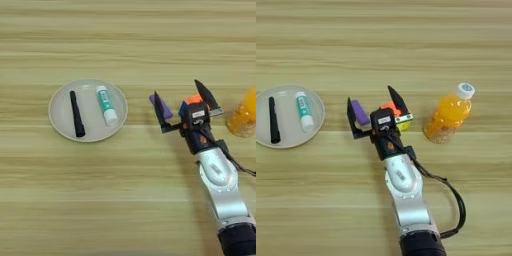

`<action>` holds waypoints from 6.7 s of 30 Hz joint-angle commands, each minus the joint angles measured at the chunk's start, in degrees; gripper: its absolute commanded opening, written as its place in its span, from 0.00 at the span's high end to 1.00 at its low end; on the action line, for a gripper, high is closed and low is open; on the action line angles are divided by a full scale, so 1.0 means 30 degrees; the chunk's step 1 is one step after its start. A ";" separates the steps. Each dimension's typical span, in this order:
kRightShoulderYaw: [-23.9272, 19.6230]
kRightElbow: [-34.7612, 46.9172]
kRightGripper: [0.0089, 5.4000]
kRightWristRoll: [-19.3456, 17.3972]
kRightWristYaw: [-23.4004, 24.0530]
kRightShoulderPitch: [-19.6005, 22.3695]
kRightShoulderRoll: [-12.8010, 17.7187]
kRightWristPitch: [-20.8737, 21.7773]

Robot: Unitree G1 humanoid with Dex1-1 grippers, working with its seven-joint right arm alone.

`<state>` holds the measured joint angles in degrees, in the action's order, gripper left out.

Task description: Move the objects on the table

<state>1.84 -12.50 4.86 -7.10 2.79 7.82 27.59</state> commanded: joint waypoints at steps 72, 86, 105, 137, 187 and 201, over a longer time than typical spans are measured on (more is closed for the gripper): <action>-0.1893 -0.9936 0.66 -0.4495 -0.3853 0.5421 -0.1344 -0.6892; -0.1621 -0.8999 0.75 -0.3745 -0.2917 0.5128 -0.1256 -0.6165; -0.1422 0.0415 0.75 -0.3906 -0.2072 0.2518 -0.1088 -0.8043; -0.5157 0.1674 0.75 -0.4933 -0.1290 0.2327 0.0861 -0.9162; -0.3135 0.6357 0.05 -0.3371 -0.1284 0.1122 0.0347 -0.4881; 0.2293 0.6469 0.01 -0.1873 -0.2410 0.1998 -0.1616 -0.6268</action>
<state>7.09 7.22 -1.64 -14.32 4.24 4.06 8.87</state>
